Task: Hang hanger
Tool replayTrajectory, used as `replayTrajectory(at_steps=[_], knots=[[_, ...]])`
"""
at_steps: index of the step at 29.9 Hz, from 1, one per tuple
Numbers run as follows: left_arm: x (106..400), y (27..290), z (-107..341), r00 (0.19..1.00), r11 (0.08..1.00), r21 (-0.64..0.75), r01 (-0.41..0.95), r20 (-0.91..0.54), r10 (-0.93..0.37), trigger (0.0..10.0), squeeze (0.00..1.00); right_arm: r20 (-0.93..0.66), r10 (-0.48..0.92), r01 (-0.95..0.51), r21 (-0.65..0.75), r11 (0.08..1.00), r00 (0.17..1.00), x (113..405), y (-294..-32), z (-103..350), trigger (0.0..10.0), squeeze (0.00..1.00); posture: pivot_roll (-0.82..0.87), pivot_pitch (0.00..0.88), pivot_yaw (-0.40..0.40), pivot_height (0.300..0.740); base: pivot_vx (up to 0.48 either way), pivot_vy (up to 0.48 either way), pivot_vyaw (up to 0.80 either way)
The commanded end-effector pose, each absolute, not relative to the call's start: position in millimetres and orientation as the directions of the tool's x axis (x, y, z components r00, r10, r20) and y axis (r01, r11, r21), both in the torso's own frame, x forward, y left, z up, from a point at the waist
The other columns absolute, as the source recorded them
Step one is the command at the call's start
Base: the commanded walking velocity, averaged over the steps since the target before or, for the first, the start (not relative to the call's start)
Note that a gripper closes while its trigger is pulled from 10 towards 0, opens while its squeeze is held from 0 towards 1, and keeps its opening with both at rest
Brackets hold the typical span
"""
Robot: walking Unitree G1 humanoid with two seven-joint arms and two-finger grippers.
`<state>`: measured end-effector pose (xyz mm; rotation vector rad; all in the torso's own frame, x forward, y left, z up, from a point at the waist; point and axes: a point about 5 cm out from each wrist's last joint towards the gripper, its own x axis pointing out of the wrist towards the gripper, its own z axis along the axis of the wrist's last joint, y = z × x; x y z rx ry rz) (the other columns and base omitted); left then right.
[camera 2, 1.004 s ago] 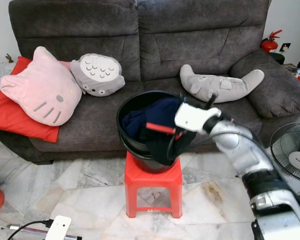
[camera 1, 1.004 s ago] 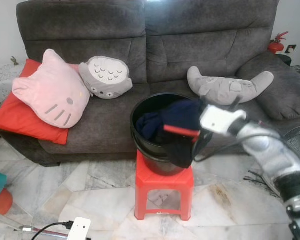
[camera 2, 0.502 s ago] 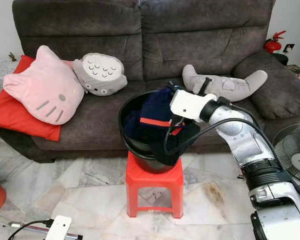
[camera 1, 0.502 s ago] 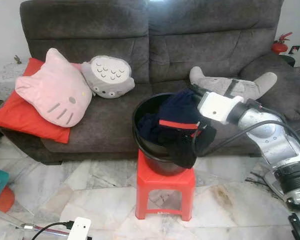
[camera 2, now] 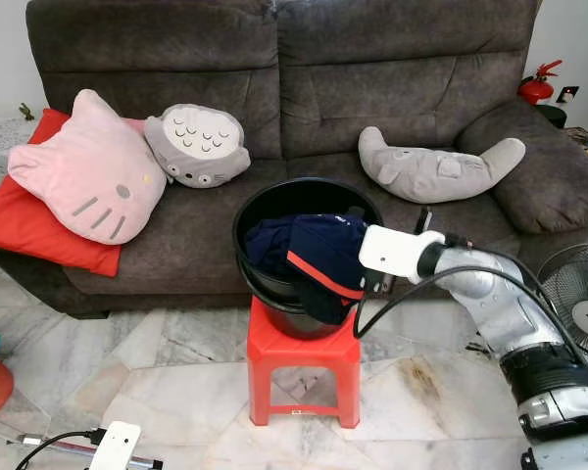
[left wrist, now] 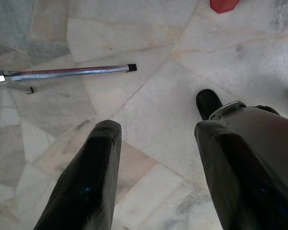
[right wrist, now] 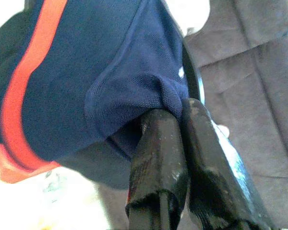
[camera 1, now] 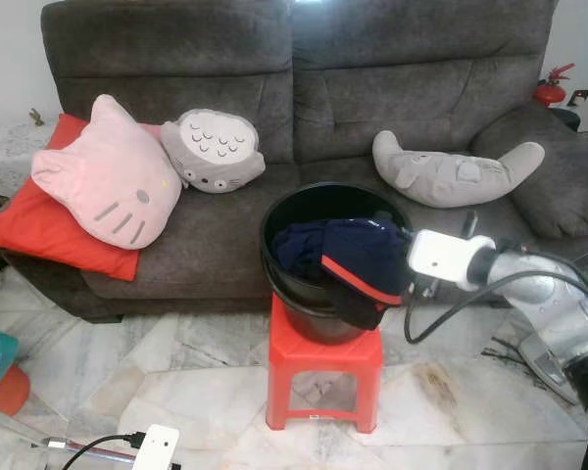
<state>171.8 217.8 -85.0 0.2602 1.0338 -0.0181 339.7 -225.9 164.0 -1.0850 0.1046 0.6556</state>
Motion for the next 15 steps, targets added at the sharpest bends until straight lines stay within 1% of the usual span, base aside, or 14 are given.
replayTrajectory(at_steps=[1,4,5,12,14,15], knots=[[170,220,-85,0.507,0.967,0.21,0.148,-0.855,0.108,10.0,0.0,-0.408,0.393,-0.532,-0.794,0.293,0.824,339,-236,164,0.0,0.0,-0.18,0.0,0.077,0.74,0.0,0.0,0.0],[170,221,-85,0.507,0.966,0.209,0.151,-0.855,0.106,10.0,0.0,-0.479,0.303,-0.555,-0.79,0.259,0.824,336,-253,156,0.0,0.0,-0.19,0.0,0.079,0.74,0.0,0.0,0.0],[170,221,-85,0.507,0.966,0.21,0.152,-0.855,0.106,10.0,0.0,-0.514,0.245,-0.564,-0.795,0.223,0.822,334,-261,151,0.0,0.0,-0.19,0.0,0.079,0.74,0.0,0.0,0.0],[170,221,-85,0.509,0.965,0.212,0.152,-0.854,0.108,10.0,0.0,-0.505,0.117,-0.518,-0.819,0.246,0.855,332,-279,145,0.0,0.0,-0.18,0.0,0.08,0.74,0.0,0.0,0.0],[170,221,-85,0.509,0.965,0.214,0.153,-0.854,0.108,10.0,0.0,-0.447,0.109,-0.458,-0.835,0.306,0.888,335,-279,148,0.0,0.0,-0.19,0.0,0.08,0.74,0.0,0.0,0.0],[170,221,-85,0.509,0.965,0.214,0.153,-0.854,0.108,10.0,0.0,-0.44,0.115,-0.453,-0.835,0.311,0.891,335,-278,148,0.0,0.0,-0.19,0.0,0.08,0.74,0.0,0.0,0.0]])
